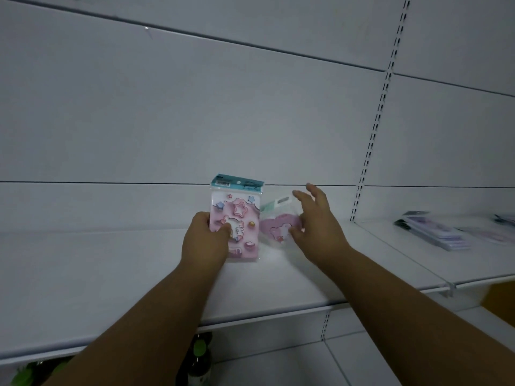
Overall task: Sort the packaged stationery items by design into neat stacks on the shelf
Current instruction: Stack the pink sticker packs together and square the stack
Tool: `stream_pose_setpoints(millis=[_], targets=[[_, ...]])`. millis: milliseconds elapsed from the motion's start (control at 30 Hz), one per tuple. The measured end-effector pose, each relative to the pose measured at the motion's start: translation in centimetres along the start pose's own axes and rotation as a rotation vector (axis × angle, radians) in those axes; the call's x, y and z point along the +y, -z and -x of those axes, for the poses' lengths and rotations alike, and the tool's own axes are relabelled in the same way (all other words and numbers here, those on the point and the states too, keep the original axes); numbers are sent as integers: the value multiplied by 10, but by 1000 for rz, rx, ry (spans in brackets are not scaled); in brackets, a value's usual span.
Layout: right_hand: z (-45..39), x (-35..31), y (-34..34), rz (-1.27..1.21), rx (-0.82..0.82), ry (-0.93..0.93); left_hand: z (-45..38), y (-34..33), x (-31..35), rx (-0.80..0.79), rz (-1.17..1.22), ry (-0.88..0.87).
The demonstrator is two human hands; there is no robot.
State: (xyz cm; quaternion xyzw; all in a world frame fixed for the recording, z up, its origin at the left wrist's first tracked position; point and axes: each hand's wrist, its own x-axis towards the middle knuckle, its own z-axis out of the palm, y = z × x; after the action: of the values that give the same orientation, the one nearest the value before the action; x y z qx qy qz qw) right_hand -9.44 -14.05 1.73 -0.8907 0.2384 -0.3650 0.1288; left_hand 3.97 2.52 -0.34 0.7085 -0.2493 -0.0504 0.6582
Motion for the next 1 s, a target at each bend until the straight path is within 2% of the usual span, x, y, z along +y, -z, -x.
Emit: stream_pose_setpoints(millis=[167, 333, 600, 767, 1000], targets=[[-7, 23, 35, -158, 115, -139, 13, -37, 23, -61, 112, 22], [0, 82, 88, -295, 173, -316, 30, -108, 47, -176, 192, 22], [32, 240, 228, -172, 354, -396, 80, -298, 90, -347, 275, 17], [40, 340, 313, -150, 393, -442, 110, -420, 132, -338, 328, 20], [15, 441, 353, -257, 377, -545, 113, -524, 155, -324, 324, 26]])
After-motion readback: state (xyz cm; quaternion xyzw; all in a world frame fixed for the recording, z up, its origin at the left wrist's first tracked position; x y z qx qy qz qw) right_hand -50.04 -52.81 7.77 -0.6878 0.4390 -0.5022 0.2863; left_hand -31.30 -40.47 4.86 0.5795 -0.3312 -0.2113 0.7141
